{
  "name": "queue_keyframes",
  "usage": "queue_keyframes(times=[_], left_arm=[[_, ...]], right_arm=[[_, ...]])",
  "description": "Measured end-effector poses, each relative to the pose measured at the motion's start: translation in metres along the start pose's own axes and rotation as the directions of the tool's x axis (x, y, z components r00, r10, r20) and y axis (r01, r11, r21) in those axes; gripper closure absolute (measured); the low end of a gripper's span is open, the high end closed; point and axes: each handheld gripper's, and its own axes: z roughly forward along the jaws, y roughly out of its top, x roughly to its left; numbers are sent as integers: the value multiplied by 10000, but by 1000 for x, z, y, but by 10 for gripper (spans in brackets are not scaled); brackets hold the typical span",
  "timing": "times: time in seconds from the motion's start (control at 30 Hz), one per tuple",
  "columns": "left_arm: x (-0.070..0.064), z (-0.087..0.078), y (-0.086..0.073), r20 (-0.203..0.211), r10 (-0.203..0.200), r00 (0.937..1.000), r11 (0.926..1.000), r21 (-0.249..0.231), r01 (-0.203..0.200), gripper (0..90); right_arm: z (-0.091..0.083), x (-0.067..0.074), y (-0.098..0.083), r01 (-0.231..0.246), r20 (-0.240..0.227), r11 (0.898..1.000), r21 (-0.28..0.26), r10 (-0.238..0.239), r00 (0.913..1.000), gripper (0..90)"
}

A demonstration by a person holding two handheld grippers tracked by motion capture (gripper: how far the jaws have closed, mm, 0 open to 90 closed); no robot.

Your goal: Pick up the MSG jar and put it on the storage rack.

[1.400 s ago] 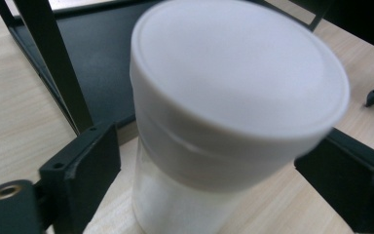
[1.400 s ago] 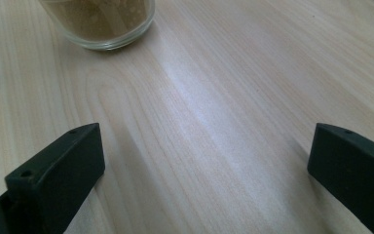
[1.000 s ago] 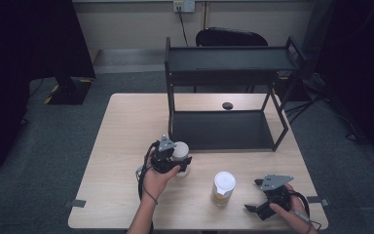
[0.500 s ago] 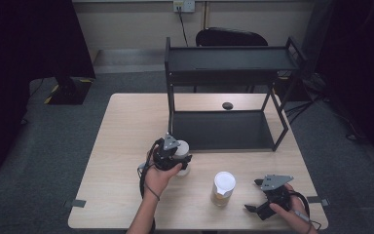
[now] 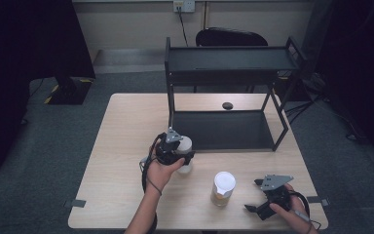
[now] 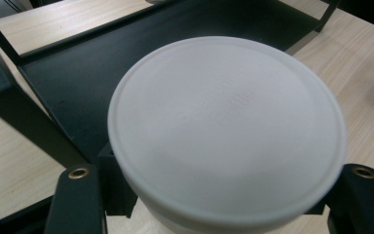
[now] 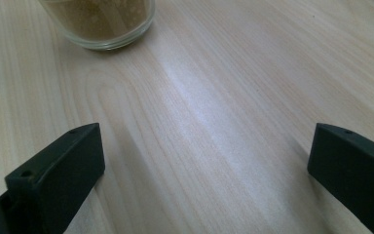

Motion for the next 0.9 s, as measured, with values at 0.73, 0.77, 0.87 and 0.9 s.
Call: queue_keyframes(times=[0.73, 0.77, 0.87, 0.9], left_arm=[[-1, -6, 65, 314, 147, 9994, 9996, -228, -140, 346], [-2, -7, 68, 285, 197, 9994, 9996, -232, -190, 346], [-3, -9, 78, 322, 253, 9992, 9995, -196, -247, 346], [-4, -10, 81, 344, 277, 9990, 9995, -173, -271, 346]], right_arm=[[0, 0, 0, -2, 0, 10000, 0, 2, 10000, 0], [0, 0, 0, 7, -1, 10000, -5, -7, 10000, 0], [0, 0, 0, 8, 0, 10000, -10, -8, 10000, 0], [0, 0, 0, 2, 2, 10000, -3, -2, 10000, 0]])
